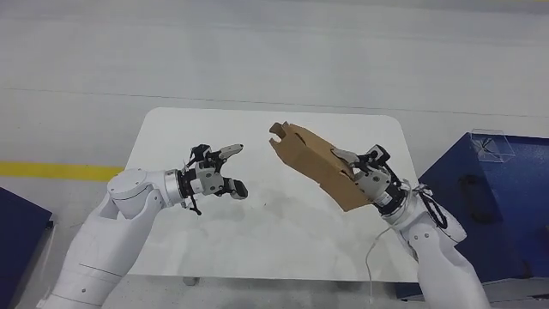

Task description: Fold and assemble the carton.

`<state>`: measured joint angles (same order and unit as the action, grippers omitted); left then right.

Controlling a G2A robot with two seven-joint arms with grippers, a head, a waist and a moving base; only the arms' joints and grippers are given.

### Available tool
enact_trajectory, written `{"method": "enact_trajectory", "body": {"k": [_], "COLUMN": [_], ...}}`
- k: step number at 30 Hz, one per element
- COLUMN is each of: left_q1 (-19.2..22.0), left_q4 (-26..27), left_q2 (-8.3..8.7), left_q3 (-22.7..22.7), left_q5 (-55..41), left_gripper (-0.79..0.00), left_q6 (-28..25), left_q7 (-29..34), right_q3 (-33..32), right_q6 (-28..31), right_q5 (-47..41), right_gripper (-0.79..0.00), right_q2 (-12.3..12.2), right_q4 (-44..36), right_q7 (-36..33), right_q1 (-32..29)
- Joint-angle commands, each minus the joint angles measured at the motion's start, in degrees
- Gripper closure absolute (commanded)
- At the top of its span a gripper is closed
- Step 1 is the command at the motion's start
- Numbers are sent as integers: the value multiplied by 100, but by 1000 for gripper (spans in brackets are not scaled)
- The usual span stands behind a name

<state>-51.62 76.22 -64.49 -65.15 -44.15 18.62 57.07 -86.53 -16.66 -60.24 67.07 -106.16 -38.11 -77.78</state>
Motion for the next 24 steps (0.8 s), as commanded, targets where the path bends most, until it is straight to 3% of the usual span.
{"method": "enact_trajectory", "body": {"k": [1, 6, 12, 19, 24], "left_q1": [0, 0, 0, 0, -392], "left_q4": [0, 0, 0, 0, 896], "left_q2": [0, 0, 0, 0, 74], "left_q3": [-1, -1, -1, -1, -110], "left_q5": [0, 0, 0, 0, 763], "left_gripper": [-785, -785, -785, -785, -785], "left_q6": [-3, -3, -3, -3, -484], "left_q7": [-5, -5, -5, -5, -503], "right_q3": [-172, -474, -623, -615, -357], "right_q6": [834, 2660, 4330, 4385, 4352], "right_q5": [800, 2708, 4179, 4401, 4480], "right_gripper": [0, 0, 0, 0, 0], "right_q2": [-28, -92, -137, -142, -140], "right_q4": [-39, -69, -151, -191, -219], "right_q7": [-237, -536, -829, -830, -833], "right_q1": [-26, -53, -76, -105, -257]}}
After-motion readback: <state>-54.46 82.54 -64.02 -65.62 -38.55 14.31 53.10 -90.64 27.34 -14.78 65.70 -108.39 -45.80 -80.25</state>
